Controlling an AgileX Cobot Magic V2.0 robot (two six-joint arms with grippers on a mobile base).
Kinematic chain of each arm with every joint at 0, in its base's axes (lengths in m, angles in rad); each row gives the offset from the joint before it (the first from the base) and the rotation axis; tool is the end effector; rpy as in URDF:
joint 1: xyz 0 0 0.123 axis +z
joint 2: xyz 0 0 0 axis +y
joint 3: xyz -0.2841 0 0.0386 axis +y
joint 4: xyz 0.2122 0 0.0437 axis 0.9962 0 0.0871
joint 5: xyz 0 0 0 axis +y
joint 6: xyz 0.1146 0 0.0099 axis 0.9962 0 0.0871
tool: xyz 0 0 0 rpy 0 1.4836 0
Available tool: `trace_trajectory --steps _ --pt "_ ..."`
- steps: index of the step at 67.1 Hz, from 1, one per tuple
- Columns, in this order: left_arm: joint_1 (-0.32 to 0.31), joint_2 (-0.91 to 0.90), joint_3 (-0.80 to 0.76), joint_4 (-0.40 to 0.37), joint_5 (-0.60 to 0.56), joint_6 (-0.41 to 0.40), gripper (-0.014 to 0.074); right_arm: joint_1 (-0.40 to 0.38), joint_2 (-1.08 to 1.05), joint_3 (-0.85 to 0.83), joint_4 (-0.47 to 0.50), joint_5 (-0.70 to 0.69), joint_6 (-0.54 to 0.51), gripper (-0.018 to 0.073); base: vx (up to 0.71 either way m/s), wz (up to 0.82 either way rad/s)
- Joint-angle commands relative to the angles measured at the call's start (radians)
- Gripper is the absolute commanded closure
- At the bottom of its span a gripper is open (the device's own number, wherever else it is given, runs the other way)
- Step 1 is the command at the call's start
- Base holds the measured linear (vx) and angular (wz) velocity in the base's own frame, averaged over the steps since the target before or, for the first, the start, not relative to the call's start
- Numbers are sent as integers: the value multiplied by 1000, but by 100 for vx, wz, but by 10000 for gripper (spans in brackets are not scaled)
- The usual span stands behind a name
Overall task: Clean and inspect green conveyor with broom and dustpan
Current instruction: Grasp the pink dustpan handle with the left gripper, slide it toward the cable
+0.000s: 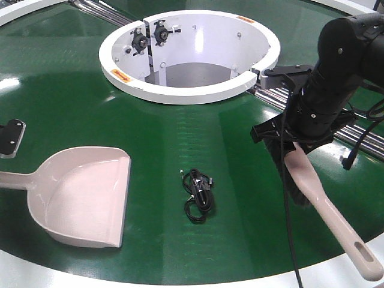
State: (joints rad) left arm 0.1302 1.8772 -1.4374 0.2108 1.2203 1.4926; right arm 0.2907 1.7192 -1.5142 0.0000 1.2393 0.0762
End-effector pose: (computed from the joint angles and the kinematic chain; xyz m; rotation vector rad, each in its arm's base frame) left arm 0.3278 0.0657 0.2186 -1.9661 -2.2525 -0.2021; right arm 0.3076 0.0920 0.2854 -0.3137 2.9141 0.0573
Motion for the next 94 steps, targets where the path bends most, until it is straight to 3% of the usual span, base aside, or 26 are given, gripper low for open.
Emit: trace_trajectory --steps 1,10,24,39,59,74,94 --pt "1 -44 -30 8 40 -30 130 -6 -50 -25 -11 50 -6 563 0 0" --pt "1 -44 -30 8 40 -30 283 -6 -50 -25 -11 50 -6 563 0 0" --pt "1 -44 -30 -1 40 -30 608 -6 -50 -25 -11 50 -6 563 0 0" --pt "-3 -70 -30 -34 40 -32 604 -6 -50 -25 -11 50 -6 563 0 0" --pt "-54 -135 -30 8 40 -81 604 -6 -50 -25 -11 50 -6 563 0 0" --pt "-125 -155 -30 11 40 -86 604 -6 -50 -25 -11 50 -6 563 0 0" --pt "-223 -157 -30 8 40 -149 604 -6 -50 -25 -10 49 -6 563 0 0"
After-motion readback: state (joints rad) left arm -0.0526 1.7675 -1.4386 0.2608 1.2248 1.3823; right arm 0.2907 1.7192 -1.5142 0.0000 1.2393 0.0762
